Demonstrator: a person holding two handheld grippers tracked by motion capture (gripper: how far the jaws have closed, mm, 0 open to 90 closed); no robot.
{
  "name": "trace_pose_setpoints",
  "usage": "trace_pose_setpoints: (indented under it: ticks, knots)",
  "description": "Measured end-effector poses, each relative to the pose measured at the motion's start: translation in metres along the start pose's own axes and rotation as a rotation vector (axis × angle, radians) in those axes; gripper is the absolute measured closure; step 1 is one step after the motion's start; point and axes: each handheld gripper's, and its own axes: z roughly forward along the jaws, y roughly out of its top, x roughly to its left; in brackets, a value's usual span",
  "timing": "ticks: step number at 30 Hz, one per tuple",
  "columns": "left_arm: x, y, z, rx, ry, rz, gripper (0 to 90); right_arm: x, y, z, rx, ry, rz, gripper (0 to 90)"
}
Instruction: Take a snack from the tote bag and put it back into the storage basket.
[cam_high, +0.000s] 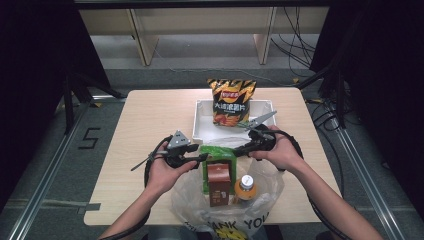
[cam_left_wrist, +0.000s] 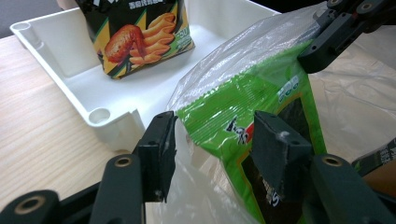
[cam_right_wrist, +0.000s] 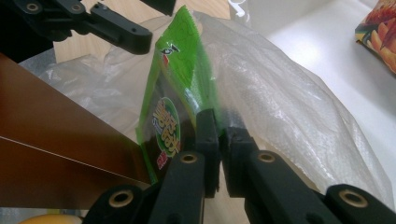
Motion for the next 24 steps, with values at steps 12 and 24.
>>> trace_pose_setpoints:
  ticks: [12, 24]
  knots:
    - [0.0008, 0.0007, 0.0091, -0.001, -0.011, -0.019, 45.9, 0.0008, -0.0006, -0.0011, -0.014, -0.003, -0.040, 87.0]
    - [-0.0032, 0.0021, 0.0073, -0.009, -0.050, -0.009, 55.4, 0.0049, 0.0025, -0.0064, -0.007, 0.021, -0.015, 78.1]
